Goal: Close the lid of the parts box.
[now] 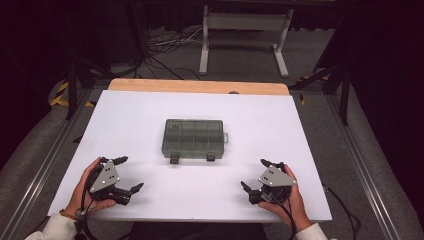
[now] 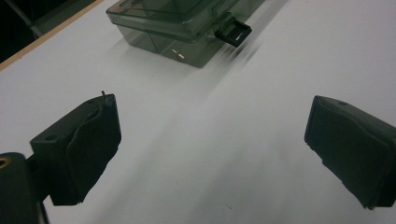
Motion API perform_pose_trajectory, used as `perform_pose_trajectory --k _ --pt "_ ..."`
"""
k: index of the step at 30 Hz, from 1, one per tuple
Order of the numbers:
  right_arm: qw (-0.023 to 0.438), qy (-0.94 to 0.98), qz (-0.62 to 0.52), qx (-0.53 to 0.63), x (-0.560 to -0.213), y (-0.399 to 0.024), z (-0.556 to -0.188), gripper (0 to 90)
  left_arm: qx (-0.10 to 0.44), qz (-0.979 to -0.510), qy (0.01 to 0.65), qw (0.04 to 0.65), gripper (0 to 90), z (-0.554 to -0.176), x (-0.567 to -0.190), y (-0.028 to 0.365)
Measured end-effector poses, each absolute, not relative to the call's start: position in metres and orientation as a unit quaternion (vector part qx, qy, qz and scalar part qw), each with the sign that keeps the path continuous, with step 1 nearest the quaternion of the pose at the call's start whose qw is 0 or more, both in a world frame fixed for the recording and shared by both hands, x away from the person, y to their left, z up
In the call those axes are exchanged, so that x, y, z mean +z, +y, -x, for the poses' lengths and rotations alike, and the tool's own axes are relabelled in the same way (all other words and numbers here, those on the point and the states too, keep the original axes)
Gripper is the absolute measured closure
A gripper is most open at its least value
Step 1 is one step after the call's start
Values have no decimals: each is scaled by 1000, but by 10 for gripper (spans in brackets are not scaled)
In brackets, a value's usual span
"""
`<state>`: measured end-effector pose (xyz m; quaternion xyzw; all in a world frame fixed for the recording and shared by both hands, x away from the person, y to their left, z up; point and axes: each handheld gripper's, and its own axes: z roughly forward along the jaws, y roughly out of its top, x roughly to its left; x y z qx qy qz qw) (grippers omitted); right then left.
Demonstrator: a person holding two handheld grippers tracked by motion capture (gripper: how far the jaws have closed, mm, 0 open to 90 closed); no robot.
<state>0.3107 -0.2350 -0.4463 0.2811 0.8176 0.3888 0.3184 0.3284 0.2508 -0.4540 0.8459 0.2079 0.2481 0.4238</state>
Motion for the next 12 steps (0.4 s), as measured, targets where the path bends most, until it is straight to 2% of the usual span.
perform_pose_trajectory --k 12 --pt "315 812 -290 396 -446 -240 -312 63 244 -848 211 421 46 -332 -455 249"
